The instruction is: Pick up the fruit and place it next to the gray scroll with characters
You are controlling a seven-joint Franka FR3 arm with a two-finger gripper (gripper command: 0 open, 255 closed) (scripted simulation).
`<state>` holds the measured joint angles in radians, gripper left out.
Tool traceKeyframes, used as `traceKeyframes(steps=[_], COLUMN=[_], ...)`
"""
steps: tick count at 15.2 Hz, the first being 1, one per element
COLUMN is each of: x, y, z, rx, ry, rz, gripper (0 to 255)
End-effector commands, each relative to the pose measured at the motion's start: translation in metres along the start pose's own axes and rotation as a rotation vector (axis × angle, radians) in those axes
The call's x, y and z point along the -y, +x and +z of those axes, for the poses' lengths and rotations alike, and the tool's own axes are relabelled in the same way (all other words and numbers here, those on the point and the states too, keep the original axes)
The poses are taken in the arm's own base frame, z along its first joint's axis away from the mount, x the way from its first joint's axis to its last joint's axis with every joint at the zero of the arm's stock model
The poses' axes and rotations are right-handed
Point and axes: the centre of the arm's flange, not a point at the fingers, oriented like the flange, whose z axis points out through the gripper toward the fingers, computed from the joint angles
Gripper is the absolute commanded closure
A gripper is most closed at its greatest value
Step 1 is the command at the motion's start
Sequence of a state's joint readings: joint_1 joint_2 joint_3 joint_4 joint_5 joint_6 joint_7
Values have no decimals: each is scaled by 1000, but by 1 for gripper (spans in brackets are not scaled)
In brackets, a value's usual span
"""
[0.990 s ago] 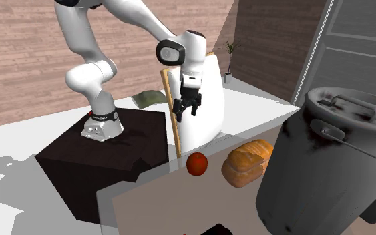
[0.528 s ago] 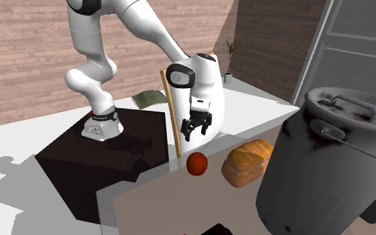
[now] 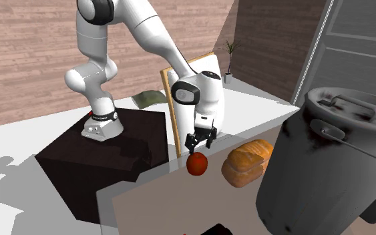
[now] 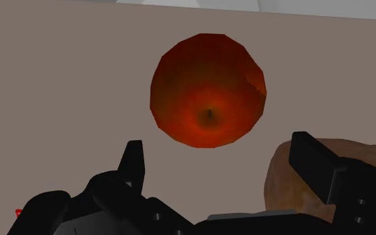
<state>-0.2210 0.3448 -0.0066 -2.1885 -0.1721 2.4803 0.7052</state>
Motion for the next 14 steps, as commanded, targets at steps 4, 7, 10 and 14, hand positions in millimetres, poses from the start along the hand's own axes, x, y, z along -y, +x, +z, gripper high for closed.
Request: traceKeyframes(steps=[4, 7, 10, 14], x=[0, 0, 0, 0], y=[1, 1, 1, 1], z=[19, 19, 18, 18], rx=[-1, -1, 0, 0], ry=[0, 0, 0, 0], rz=[1, 1, 1, 1], gripper=[0, 0, 0, 255])
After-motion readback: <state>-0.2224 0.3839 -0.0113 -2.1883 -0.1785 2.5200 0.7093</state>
